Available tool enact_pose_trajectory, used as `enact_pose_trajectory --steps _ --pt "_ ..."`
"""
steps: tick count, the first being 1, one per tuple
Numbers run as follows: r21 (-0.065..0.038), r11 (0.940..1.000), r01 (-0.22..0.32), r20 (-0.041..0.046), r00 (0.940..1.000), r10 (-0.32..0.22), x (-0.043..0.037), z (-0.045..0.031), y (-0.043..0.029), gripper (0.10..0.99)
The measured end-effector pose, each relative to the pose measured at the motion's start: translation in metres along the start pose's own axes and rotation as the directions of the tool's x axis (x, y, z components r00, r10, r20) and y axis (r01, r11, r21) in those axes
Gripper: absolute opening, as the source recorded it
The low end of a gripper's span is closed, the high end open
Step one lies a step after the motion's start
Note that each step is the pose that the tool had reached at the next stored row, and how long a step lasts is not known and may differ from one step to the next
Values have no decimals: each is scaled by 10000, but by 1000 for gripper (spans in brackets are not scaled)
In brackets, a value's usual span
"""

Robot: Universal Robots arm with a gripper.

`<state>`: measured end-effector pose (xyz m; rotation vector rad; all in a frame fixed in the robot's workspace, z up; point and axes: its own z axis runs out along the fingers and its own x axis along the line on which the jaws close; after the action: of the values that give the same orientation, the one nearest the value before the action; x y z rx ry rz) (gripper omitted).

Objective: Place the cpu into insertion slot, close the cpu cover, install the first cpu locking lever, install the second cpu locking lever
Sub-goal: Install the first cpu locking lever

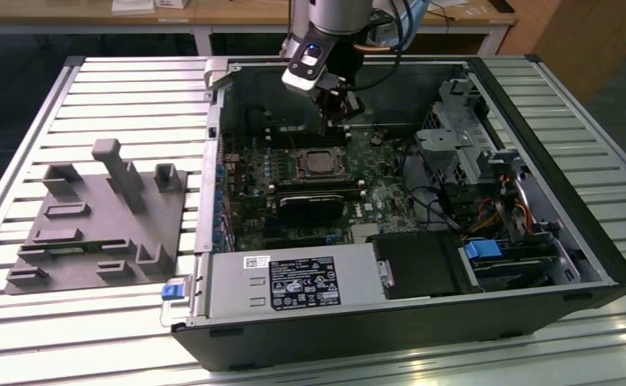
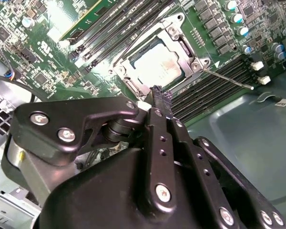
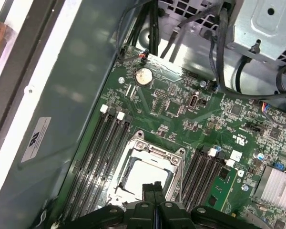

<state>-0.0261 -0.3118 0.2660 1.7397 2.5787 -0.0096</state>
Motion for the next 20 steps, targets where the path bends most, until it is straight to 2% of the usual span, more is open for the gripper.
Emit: enact_pose_trajectory --steps 13,20 --pt "-25 9965 831 -9 9965 -831 0 0 0 106" --pt "-46 9882 1528 -15 9883 -1528 0 0 0 106"
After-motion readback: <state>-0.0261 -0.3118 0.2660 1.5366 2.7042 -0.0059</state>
